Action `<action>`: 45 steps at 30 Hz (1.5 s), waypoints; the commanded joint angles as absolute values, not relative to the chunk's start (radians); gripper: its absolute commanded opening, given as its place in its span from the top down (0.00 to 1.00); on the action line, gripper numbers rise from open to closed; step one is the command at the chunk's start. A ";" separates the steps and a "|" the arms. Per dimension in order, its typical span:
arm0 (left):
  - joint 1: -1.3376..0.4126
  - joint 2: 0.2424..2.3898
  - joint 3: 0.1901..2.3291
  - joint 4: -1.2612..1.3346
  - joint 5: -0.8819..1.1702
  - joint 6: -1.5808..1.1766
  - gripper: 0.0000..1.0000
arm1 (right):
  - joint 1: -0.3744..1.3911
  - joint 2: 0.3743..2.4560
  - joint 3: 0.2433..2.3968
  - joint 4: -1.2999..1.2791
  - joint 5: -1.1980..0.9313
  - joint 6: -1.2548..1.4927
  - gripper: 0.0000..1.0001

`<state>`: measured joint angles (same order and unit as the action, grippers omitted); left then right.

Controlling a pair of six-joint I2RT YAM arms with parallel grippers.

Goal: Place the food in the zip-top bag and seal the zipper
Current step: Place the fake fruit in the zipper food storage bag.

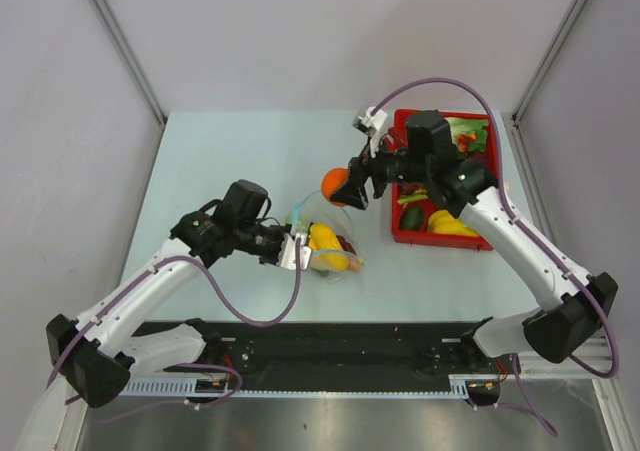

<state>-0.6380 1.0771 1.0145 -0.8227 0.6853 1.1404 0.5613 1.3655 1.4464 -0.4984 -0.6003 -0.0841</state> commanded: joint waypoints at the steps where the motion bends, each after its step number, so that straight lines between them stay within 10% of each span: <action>1: -0.623 1.029 1.043 -0.776 0.735 1.120 1.00 | 0.627 1.419 1.474 -0.402 -0.667 -0.031 0.57; 20: -0.620 0.976 1.005 -0.673 0.736 1.068 1.00 | 0.753 1.632 1.489 -0.566 -0.644 -0.271 0.68; 26: -0.620 0.951 0.980 -0.650 0.739 1.051 1.00 | 0.758 1.669 1.518 -0.486 -0.597 -0.252 0.52; 31: -0.620 0.914 0.931 -0.606 0.703 1.017 1.00 | 0.753 1.655 1.589 -0.521 -0.580 -0.294 0.02; 45: -0.580 0.926 0.902 -0.419 0.532 0.651 1.00 | 0.629 1.292 1.457 -0.706 -0.517 -0.313 0.00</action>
<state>-0.6079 0.9291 0.9054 -0.5262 0.5884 0.8085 0.6846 1.4162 1.5150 -0.6529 -0.5571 -0.3088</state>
